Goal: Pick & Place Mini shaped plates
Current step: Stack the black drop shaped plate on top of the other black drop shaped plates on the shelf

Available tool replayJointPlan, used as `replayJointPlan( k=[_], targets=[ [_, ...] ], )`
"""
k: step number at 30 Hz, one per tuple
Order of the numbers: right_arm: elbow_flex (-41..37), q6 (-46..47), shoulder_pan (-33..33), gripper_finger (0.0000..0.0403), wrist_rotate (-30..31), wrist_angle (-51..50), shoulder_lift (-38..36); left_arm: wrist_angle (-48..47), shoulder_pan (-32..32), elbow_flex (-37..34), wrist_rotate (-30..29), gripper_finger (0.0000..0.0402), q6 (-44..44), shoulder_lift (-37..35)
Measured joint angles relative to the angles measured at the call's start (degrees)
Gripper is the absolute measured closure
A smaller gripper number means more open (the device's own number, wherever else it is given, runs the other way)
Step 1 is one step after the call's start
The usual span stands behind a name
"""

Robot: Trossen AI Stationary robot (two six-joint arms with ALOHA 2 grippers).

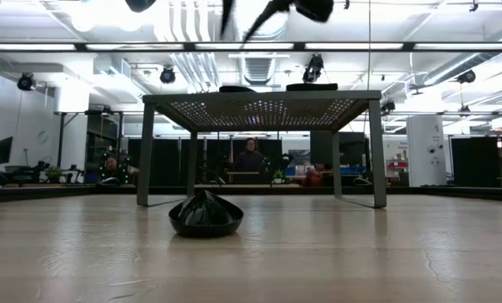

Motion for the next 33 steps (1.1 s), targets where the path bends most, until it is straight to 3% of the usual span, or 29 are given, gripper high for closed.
replayJointPlan(
  k=[5, 10, 22, 33],
  targets=[
    [0.85, -15.7, 3.18, 0.029, -10.95, 6.77, -0.11, -0.31, 0.02, 0.0, 0.04, 0.0321, 0.02, -0.04],
    [-1.13, -22.49, 5.81, 0.0305, -17.39, 7.82, -0.04, -0.29, 0.01, 0.0, 1.13, 0.0321, 0.02, -0.08],
    [-11.67, -20.46, 8.92, 0.0335, -19.78, 12.29, 1.37, -2.1, 0.0, 0.0, 3.56, 0.0321, 0.17, -1.04],
    [-25.97, -15.8, 9.02, 0.0293, -25.02, 29.94, 2.95, -3.39, 0.0, 0.0, 3.78, 0.0321, 0.04, -2.93]
  ],
)
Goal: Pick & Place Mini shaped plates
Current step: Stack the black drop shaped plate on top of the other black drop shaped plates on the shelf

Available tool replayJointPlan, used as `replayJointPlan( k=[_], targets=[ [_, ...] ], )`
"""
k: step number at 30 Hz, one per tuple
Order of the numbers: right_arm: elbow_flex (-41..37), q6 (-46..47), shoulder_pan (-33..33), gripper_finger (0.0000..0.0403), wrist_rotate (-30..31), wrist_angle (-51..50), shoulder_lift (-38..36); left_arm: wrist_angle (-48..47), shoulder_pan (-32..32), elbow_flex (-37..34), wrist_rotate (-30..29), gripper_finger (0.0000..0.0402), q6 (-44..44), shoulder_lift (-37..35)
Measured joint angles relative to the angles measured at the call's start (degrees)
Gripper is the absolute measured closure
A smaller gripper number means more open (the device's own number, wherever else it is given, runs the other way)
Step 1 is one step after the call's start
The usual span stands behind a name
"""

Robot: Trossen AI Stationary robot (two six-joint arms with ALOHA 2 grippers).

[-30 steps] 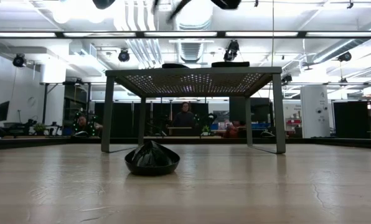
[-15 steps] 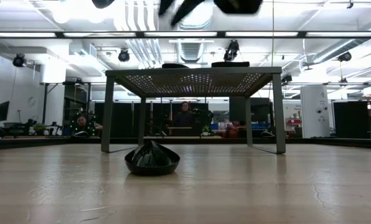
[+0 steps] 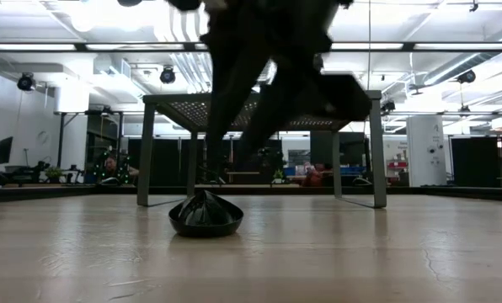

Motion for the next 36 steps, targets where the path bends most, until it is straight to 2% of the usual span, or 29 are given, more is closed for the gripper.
replayJointPlan(
  k=[4, 9, 20, 36],
  targets=[
    [-4.09, 0.17, -0.49, 0.0276, -0.9, 7.61, 0.02, -0.49, 0.0, 0.0, 0.0, 0.0321, -0.02, -0.08],
    [-6.02, 1.85, -1.14, 0.0272, -0.12, 7.71, 0.02, -1.62, 0.0, 0.0, 0.0, 0.0321, 0.0, -0.18],
    [-7.31, 0.47, -3.07, 0.0292, 2.67, 8.21, 0.15, -1.78, 0.0, 0.0, -0.02, 0.0321, 0.2, -0.08],
    [-10.96, -0.23, -4.19, 0.0289, 1.36, 14.83, 0.15, -1.97, 0.0, 0.0, -0.02, 0.0321, 0.24, 0.06]
  ],
)
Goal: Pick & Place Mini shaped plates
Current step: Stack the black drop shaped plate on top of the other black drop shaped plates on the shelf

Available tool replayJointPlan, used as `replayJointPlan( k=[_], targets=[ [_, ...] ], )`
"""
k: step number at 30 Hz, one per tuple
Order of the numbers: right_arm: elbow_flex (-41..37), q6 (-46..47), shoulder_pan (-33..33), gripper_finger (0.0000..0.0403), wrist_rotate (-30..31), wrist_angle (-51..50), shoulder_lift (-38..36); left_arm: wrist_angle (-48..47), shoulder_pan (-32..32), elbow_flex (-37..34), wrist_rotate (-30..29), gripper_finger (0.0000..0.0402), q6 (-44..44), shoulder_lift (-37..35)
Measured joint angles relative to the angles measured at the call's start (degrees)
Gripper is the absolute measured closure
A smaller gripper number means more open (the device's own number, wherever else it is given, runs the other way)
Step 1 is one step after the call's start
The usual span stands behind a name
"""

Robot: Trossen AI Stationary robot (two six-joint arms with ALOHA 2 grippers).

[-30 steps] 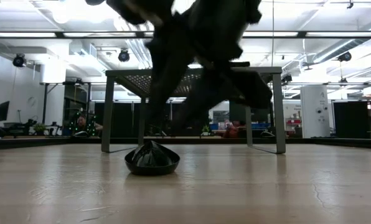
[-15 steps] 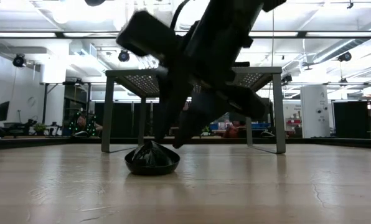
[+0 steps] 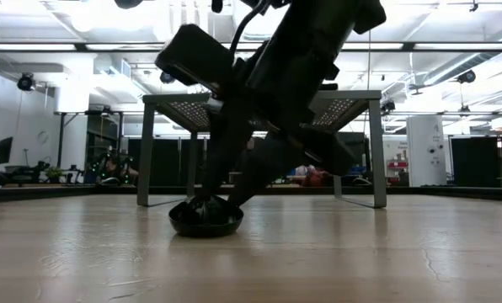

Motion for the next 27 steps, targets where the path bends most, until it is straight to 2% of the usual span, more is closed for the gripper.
replayJointPlan(
  k=[8, 15, 20, 27],
  targets=[
    [-0.98, 0.58, 0.01, 0.0324, -0.23, -0.52, 0.01, 0.02, 0.0, 0.0, 0.0, 0.0321, 0.04, 0.0],
    [-1.28, 1.6, -0.21, 0.0386, -2.13, 1.29, 0.0, 0.02, 0.01, 0.0, -0.02, 0.0321, 0.07, 0.04],
    [-0.35, 6.17, -0.21, 0.0394, -2.14, 1.15, -0.16, 0.01, 0.0, 0.0, -0.02, 0.0321, 0.26, 0.13],
    [5.51, 13.65, 0.12, 0.0394, -1.68, 0.67, -1.01, 0.0, 0.0, 0.0, 0.0, 0.0321, 1.1, 0.09]
  ],
)
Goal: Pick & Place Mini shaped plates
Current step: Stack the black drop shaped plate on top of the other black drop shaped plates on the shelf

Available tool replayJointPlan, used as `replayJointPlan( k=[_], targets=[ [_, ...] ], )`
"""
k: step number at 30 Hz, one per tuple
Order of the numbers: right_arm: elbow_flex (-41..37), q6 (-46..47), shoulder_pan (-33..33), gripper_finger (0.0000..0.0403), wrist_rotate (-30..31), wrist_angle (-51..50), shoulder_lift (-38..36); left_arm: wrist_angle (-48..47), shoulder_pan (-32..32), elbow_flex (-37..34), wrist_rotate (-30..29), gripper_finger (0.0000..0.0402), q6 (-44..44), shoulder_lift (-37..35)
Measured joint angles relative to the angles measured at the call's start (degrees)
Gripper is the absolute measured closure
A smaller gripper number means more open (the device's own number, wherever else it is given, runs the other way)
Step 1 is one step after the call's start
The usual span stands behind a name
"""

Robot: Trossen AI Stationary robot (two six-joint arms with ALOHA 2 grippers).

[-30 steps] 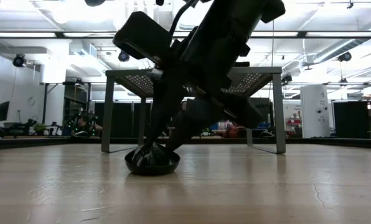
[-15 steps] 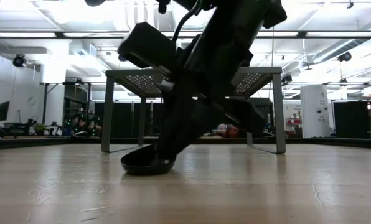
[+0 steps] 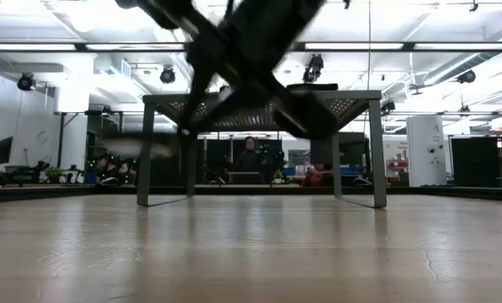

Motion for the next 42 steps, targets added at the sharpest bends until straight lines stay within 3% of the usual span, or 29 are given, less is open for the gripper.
replayJointPlan(
  k=[8, 17, 26, 35, 42],
  targets=[
    [8.46, 8.67, 0.04, 0.0394, 10.37, -2.63, -1.87, -1.09, 0.02, 0.0, -0.02, 0.0321, 0.47, -0.07],
    [25.28, 15.4, -1.27, 0.0394, 18.35, -33.39, -2.05, -1.9, 0.0, 0.0, -0.02, 0.0321, 1.63, -0.53],
    [35.64, 11.33, -6.52, 0.0394, 19.32, -51.59, -2.36, -1.9, 0.0, 0.0, -0.02, 0.0321, 2.09, -1.04],
    [36.4, 1.01, -14.3, 0.0394, 16.37, -53.28, -2.84, -1.92, 0.0, -0.02, 0.0, 0.0321, 2.09, -1.34],
    [35.37, -0.99, -16.32, 0.0395, 15.07, -54.9, -2.91, -2.03, 0.0, -0.02, 0.0, 0.0321, 2.09, -1.93]
  ],
)
